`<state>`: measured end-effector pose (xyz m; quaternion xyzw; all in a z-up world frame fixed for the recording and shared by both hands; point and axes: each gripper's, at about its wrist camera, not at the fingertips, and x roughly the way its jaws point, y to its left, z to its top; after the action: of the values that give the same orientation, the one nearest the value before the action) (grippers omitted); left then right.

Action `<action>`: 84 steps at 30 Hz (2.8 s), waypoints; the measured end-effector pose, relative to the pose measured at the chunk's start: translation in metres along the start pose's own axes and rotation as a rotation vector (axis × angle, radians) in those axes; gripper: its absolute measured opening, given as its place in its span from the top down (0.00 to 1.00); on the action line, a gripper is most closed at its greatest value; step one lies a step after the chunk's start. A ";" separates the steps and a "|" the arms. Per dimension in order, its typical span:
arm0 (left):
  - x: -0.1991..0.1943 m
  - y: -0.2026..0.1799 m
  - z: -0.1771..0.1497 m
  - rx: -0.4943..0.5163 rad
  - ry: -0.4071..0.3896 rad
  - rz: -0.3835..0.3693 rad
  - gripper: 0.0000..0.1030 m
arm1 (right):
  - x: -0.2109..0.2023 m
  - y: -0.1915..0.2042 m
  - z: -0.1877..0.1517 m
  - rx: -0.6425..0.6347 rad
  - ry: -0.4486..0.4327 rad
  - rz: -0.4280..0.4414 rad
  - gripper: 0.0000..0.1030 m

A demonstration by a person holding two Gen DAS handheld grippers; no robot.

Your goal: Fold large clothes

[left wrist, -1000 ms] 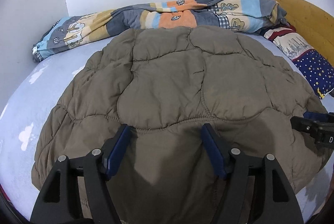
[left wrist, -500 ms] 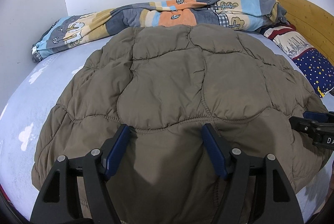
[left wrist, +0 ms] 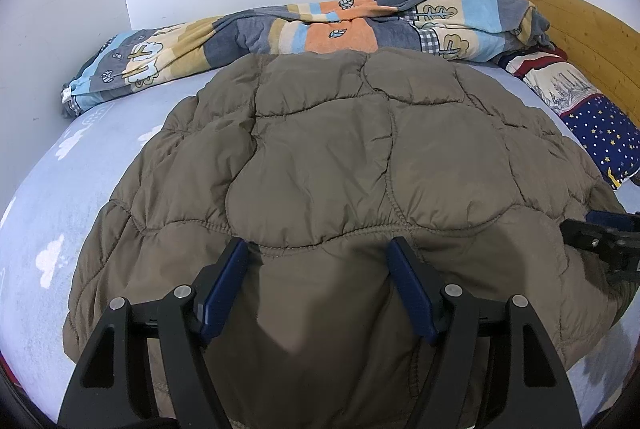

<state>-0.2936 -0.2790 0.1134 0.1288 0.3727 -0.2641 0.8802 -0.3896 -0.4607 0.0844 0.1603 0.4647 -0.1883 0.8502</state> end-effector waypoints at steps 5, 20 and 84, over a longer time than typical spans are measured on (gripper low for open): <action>-0.003 0.002 -0.001 -0.004 -0.005 0.002 0.30 | -0.013 0.007 0.002 -0.007 -0.037 0.021 0.30; -0.009 0.003 -0.001 0.009 -0.011 0.013 0.30 | -0.007 0.043 -0.005 -0.129 -0.029 0.001 0.30; -0.029 0.014 -0.008 0.039 -0.050 0.105 0.29 | -0.023 0.087 -0.022 -0.247 -0.053 -0.025 0.27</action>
<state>-0.3072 -0.2534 0.1293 0.1585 0.3379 -0.2276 0.8994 -0.3763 -0.3705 0.1008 0.0435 0.4638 -0.1441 0.8730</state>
